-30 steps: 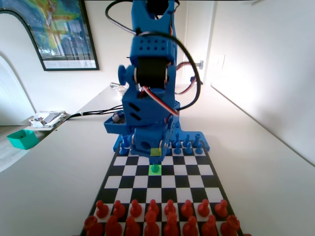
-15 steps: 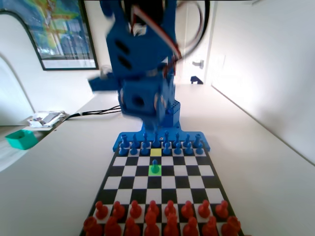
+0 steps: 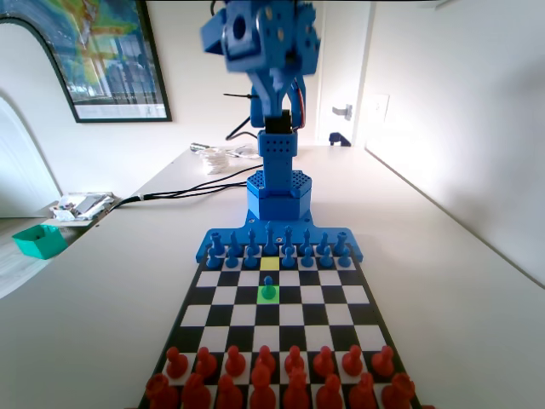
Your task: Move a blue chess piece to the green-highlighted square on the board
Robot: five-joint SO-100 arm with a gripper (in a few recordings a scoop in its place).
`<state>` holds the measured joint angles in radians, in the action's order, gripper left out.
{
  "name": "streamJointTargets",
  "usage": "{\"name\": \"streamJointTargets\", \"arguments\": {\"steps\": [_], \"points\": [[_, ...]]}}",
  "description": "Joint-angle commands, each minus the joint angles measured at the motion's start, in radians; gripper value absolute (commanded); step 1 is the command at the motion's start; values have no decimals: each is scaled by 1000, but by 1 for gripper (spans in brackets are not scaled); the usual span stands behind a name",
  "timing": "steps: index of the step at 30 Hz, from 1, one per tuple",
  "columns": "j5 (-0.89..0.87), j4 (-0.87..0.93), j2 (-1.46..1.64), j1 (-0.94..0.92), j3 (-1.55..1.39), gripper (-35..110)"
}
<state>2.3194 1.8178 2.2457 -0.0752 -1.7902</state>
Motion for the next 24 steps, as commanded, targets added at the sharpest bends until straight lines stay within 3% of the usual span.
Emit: {"name": "streamJointTargets", "arguments": {"steps": [1, 11, 16, 24], "points": [[-225, 32, 150, 23, 12, 1], [-499, 17, 371, 54, -97, 1], [-591, -89, 497, 66, -224, 1], [-614, -207, 643, 77, -371, 1]]}}
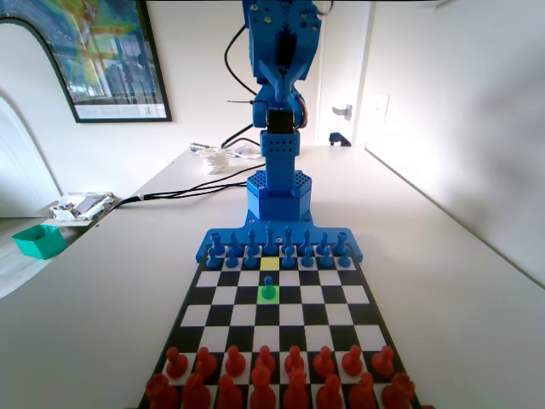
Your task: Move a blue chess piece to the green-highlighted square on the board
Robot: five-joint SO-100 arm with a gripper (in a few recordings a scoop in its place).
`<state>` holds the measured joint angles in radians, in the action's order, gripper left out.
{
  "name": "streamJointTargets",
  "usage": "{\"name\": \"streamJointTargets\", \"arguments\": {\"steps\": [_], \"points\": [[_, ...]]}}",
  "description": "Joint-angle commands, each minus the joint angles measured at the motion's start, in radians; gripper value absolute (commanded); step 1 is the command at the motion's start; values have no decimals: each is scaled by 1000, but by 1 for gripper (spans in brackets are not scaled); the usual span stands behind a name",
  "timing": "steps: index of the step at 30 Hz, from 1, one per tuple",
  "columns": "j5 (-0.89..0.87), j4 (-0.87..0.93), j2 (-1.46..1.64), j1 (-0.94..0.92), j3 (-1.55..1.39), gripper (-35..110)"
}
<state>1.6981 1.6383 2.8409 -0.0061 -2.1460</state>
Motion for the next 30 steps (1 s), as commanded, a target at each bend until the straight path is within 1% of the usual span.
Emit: {"name": "streamJointTargets", "arguments": {"steps": [1, 24, 30], "points": [[15, -28, 58, 8, -25, 1], [28, -64, 213, -14, -37, 1], [28, -66, 213, -17, -37, 1]]}}
